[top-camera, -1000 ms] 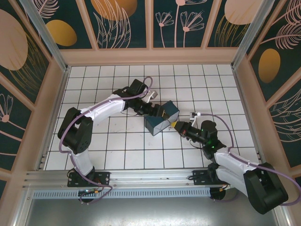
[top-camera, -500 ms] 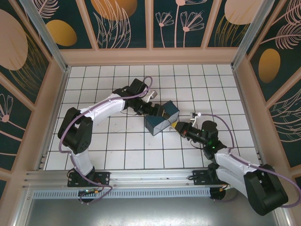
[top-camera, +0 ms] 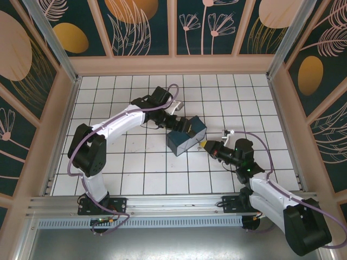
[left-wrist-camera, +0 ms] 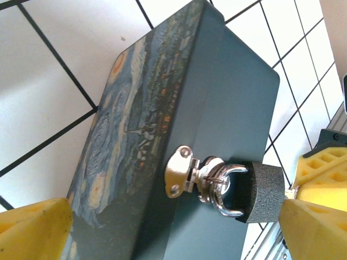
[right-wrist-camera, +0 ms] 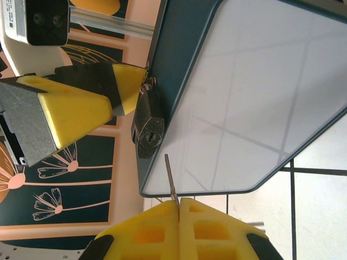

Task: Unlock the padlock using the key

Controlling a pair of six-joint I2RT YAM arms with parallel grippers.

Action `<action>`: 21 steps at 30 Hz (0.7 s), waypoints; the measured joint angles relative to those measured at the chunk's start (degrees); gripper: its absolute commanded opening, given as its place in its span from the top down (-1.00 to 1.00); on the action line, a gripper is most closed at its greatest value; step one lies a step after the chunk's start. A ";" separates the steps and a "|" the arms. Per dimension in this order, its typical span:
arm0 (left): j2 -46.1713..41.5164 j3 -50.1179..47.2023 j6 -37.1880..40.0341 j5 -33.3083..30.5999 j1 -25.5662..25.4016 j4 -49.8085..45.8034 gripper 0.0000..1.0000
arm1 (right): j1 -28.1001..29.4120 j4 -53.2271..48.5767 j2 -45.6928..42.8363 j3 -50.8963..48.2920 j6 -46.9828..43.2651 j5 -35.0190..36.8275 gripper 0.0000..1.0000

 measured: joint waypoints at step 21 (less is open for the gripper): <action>1.90 0.46 1.92 -1.01 -2.08 -1.03 -0.89 | -0.02 1.60 3.21 1.51 -0.22 -0.83 1.00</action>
